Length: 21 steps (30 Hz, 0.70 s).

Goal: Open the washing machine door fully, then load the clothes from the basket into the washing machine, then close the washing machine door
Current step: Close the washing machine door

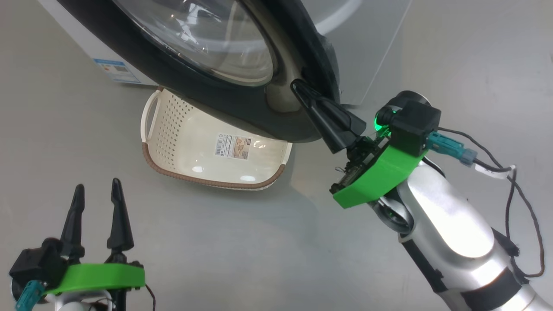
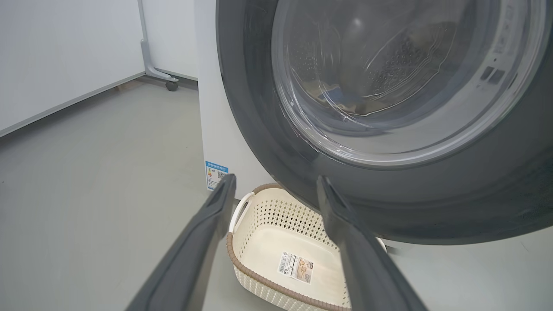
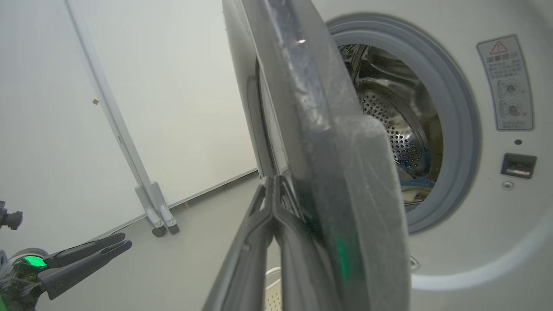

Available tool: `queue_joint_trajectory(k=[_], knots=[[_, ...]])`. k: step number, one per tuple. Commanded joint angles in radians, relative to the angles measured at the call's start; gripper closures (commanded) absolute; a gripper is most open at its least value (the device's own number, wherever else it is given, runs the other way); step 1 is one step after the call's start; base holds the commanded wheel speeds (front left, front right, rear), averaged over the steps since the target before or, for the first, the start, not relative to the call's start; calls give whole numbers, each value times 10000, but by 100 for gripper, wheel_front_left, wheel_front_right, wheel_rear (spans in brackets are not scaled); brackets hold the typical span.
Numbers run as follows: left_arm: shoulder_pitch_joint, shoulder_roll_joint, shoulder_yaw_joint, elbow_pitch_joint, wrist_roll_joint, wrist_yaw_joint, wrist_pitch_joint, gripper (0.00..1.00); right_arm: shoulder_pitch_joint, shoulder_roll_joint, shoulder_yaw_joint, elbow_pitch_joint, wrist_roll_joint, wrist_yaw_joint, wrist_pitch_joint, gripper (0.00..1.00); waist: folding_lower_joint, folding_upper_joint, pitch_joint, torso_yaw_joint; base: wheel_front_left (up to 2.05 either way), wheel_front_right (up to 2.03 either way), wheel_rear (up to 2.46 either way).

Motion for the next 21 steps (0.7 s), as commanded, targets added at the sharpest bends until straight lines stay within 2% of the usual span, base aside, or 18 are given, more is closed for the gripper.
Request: queue_joint_trajectory(k=[1,21], knots=[[-240,256,316,-354,-49,4,-139,0,-350,135,-126,-264,-30,44,-51,100,0,0,86,38,0,0,0],[-622,162,90,-625,-77,4,-139,0,-1667,135,-1173,136,-723,44,-51,100,0,0,1152,296,0,0,0]])
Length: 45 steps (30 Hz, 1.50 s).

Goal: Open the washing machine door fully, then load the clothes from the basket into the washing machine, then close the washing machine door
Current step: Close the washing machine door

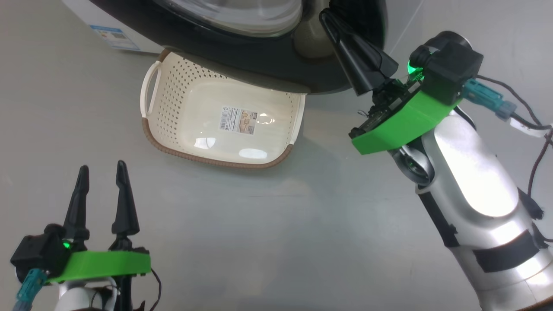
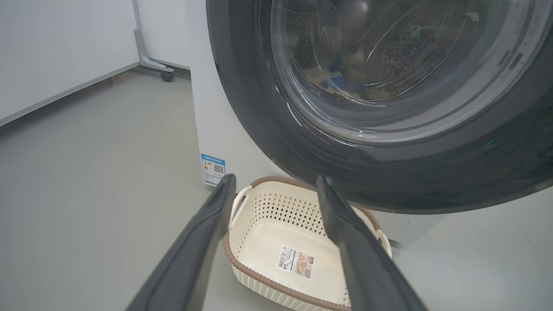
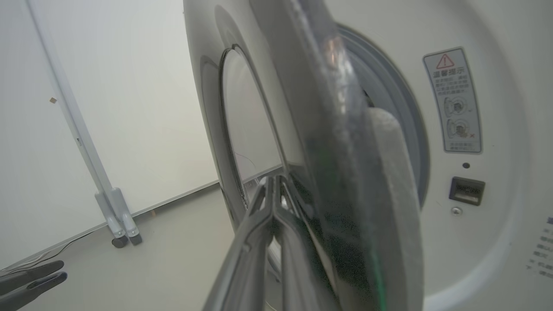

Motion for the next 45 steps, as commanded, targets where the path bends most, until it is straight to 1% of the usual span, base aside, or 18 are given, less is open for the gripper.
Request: queue_joint_trajectory(k=[1,10,18,23,28,35,40,45], knots=[[-221,170,292,-427,-32,4,-69,0,-404,135,-61,-224,-96,44,-51,100,0,0,178,60,0,0,0],[-471,141,-38,-776,-33,4,-69,0,-1452,130,-295,92,-508,44,-51,100,0,0,838,71,0,0,0],[-535,203,-135,-860,-42,4,-69,0,-2609,-96,-556,432,-771,44,-51,100,0,0,1378,83,0,0,0],[-536,181,-304,-851,-54,4,-69,0,-3209,-369,-861,714,-949,44,-51,100,0,0,1577,255,0,0,0],[-552,176,-445,-812,-73,4,-69,0,-3655,-661,-1227,1083,-1115,44,-51,100,0,0,1623,536,0,0,0],[-522,252,-448,-815,-70,4,-69,0,-4065,-814,-1638,1627,-1334,44,-51,100,0,0,1562,703,0,0,0],[-478,263,-406,-829,-50,4,-69,0,-4103,-923,-1760,1830,-1461,44,-51,100,0,0,1513,666,0,0,0],[-492,288,-354,-764,-21,4,-69,0,-3854,-816,-1657,1789,-1439,44,-51,100,0,0,1339,439,0,0,0]])
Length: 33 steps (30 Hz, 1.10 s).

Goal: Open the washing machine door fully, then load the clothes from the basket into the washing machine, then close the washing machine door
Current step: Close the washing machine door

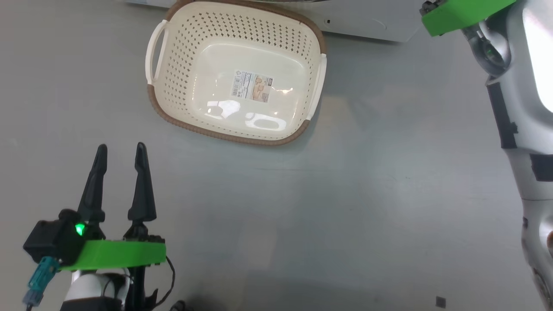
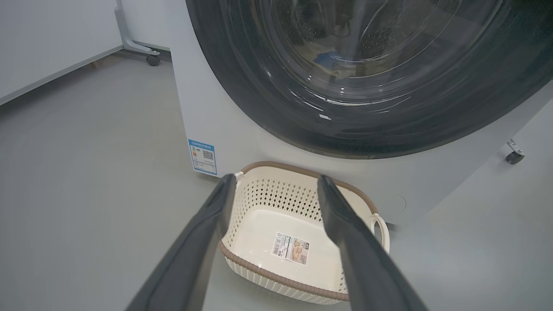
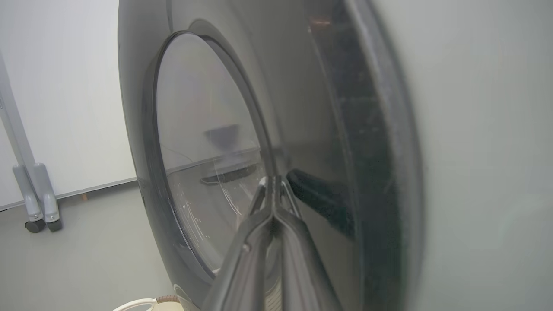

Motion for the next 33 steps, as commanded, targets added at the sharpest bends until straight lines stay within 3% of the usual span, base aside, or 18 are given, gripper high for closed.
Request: queue_joint_trajectory(k=[1,11,14,17,18,22,33], knots=[[26,293,394,-212,-14,4,-69,0,-74,35,-271,-306,32,-136,-21,100,-1,-1,-181,-151,0,0,0],[-52,370,674,160,-43,4,-69,0,1132,196,-60,-768,318,-136,-21,100,-1,-1,-1016,-658,0,0,0],[-49,343,789,301,-78,4,-69,0,1614,199,-13,-988,388,-136,-21,68,-1,-1,-1346,-822,0,0,0],[-38,322,873,396,-112,4,-69,0,2111,209,-32,-1178,450,-136,-21,45,-1,-1,-1691,-965,0,0,0],[-26,317,890,428,-128,4,-69,0,2276,207,-27,-1230,456,-136,-21,32,-1,-1,-1813,-1016,0,0,0],[98,304,979,552,-178,4,-69,0,2986,228,-8,-1471,507,-136,-21,3,-1,-1,-2359,-1206,0,0,0],[766,127,1368,821,-78,4,-69,0,5384,162,53,-2334,698,-136,-21,0,-1,-1,-3745,-1647,0,0,0]])
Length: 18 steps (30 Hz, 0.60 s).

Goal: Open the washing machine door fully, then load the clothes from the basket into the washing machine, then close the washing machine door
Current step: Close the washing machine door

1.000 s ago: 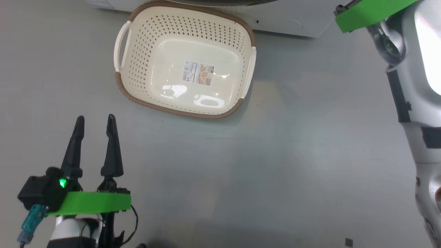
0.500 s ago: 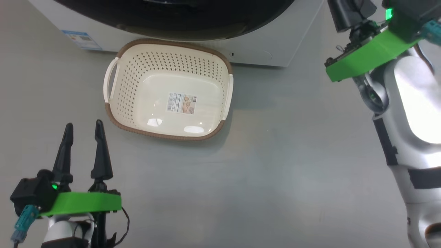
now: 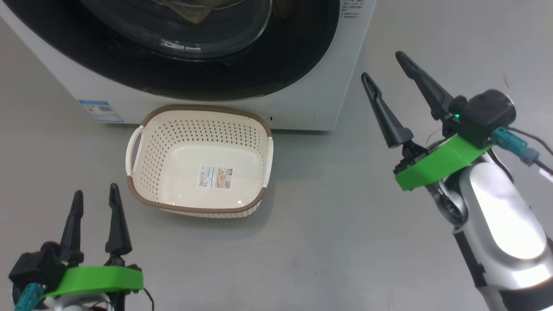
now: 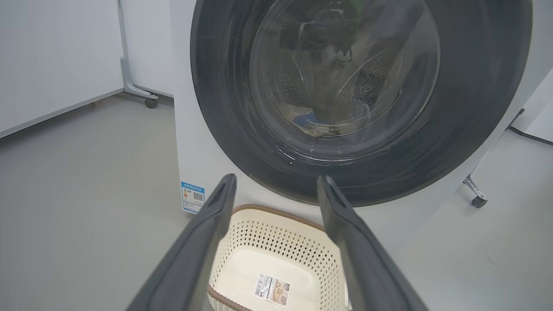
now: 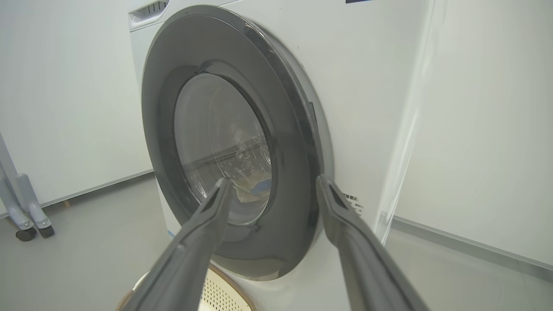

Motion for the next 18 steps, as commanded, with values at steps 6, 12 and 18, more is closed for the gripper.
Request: queue_joint_trajectory(k=[6,12,18], knots=[[297,47,665,-244,203,4,-69,0,1106,57,49,-848,124,-38,-23,0,1,-1,-717,-403,0,0,0],[598,16,854,-233,259,4,-69,0,2045,87,-148,-1259,146,-38,-23,0,1,-1,-1068,-633,0,0,0],[802,-33,874,-207,262,4,-69,0,2761,184,-594,-1536,110,-38,-23,0,1,-1,-1299,-745,0,0,0]])
